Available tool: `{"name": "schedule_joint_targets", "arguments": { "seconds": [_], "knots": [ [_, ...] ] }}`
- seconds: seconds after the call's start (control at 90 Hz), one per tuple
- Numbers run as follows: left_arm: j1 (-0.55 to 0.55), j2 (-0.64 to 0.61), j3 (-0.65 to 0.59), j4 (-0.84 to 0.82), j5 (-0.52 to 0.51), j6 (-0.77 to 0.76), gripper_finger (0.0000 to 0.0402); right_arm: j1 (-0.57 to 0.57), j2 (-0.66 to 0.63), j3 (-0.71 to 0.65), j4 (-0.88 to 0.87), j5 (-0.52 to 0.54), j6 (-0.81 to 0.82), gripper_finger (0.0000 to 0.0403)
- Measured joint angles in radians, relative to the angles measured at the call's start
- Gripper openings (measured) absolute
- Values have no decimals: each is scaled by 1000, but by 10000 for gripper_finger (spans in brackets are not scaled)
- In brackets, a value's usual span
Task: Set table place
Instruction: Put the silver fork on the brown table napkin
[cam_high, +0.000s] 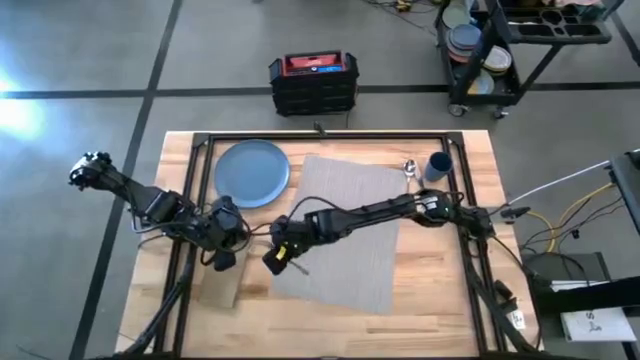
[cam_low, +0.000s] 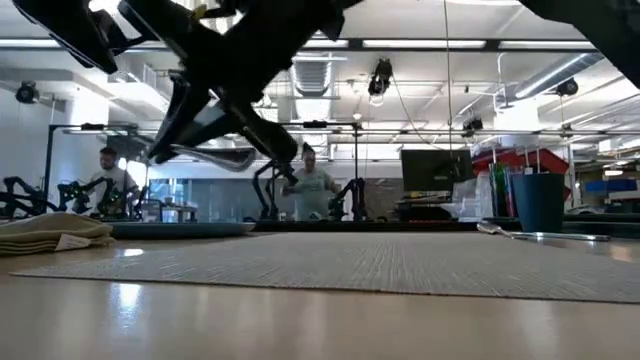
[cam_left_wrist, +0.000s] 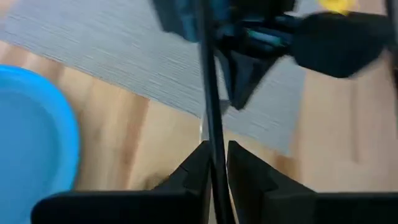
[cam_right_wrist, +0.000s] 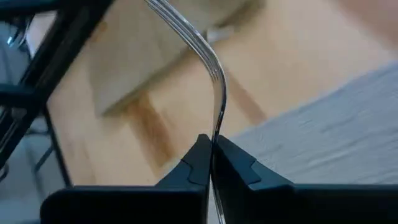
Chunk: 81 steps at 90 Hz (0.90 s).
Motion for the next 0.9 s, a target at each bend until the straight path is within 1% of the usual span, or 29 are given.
{"name": "schedule_joint_targets", "arguments": {
  "seconds": [0.067,0.133,0.267,0.478,0.611,0.722,0.9],
  "knots": [
    [0,0,0,-1,44,0,33,-7,18,-32,6,-91,0,1],
    [0,1,0,5,61,0,33,-11,29,-61,38,-127,7,1],
    [0,1,0,6,68,0,33,-15,23,-115,81,-137,23,0],
    [0,1,0,5,71,3,33,-13,25,-160,101,-136,15,4],
    [0,-7,0,-6,79,11,33,-14,22,-161,105,-136,2,24],
    [0,-15,0,-80,100,1,33,-14,17,-161,123,-136,-3,45],
    [0,-33,0,-190,103,-36,33,-14,15,-161,128,-134,-9,78]
  ]
}}
